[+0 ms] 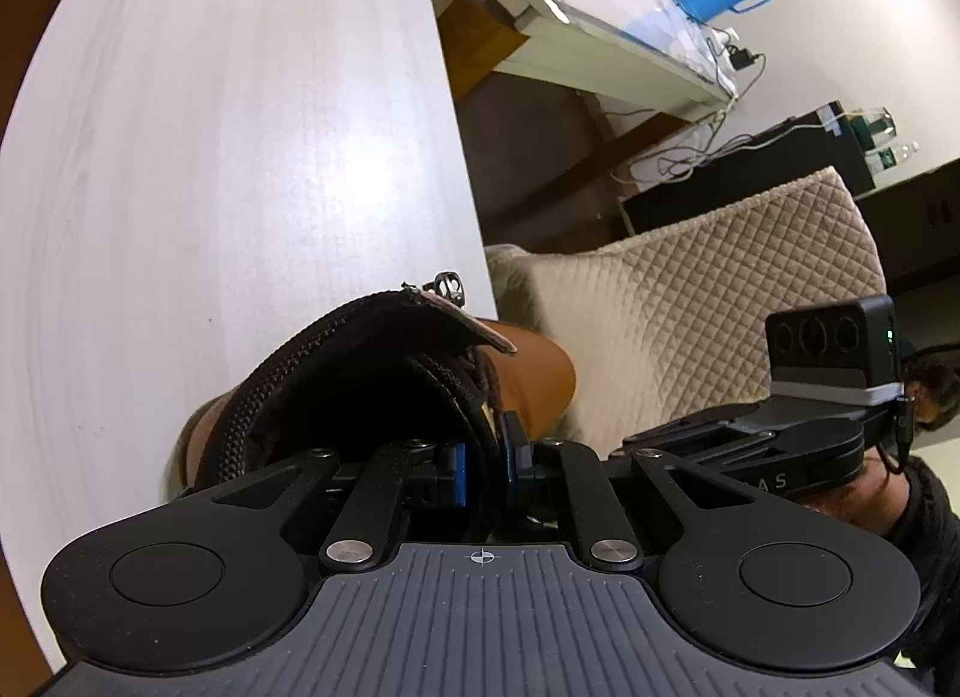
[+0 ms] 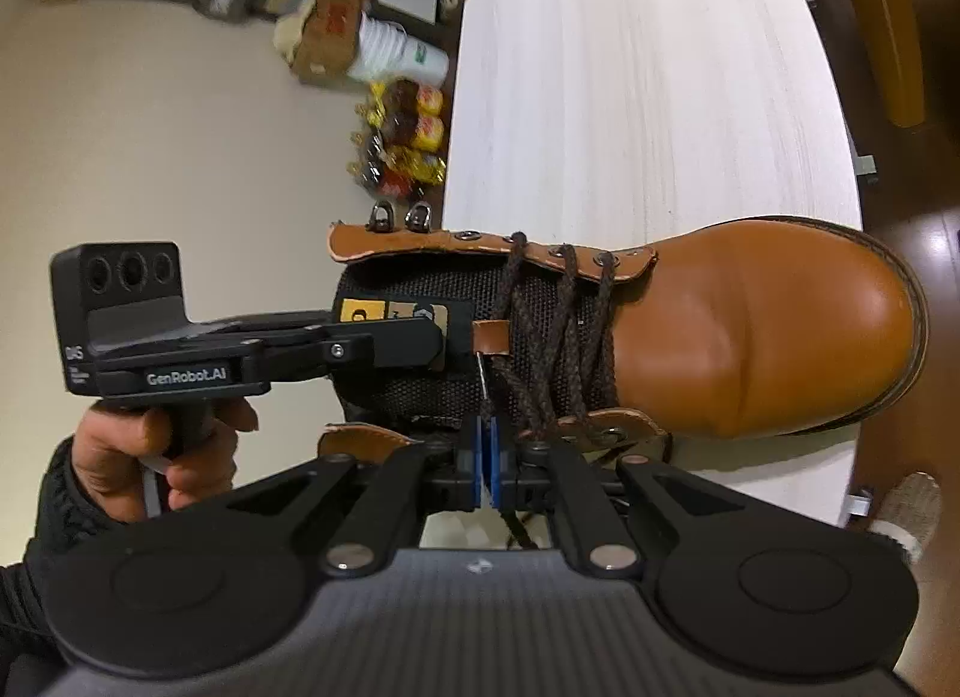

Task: Lace up shoes with both hands
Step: 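Grip the boot collar with the left gripper while the right gripper grips the laces at the tongue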

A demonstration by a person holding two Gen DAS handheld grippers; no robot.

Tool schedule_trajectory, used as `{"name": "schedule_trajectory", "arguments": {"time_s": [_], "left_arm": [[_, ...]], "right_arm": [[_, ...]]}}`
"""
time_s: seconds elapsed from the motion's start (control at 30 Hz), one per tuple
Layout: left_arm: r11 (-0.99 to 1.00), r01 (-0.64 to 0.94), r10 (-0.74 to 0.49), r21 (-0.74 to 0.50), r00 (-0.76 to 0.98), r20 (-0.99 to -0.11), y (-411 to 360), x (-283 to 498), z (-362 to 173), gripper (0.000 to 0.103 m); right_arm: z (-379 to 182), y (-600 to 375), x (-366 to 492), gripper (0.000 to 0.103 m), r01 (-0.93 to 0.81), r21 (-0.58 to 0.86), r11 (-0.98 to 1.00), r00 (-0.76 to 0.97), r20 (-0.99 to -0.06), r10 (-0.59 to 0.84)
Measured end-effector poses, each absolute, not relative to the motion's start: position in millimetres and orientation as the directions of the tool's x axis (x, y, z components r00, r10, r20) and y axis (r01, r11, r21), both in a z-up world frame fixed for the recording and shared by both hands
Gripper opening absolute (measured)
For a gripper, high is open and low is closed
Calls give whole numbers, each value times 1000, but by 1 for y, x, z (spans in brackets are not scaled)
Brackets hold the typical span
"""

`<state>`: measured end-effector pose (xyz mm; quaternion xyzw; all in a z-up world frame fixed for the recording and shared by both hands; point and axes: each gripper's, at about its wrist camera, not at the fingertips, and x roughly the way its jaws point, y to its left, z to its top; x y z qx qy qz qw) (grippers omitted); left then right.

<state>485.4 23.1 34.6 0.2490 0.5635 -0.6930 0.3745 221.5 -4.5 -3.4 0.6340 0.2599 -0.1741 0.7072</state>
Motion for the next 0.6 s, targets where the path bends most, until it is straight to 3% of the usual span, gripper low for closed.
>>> {"name": "schedule_trajectory", "arguments": {"time_s": [0.33,0.6], "left_arm": [[-89,798,-242,-596,-598,-764,24,486,36,12],[-92,799,-232,-594,-597,-768,25,487,36,12]], "right_arm": [[14,-18,238,4,634,730,254,712,-680,177],[12,-22,244,4,628,743,233,724,-667,174]]}}
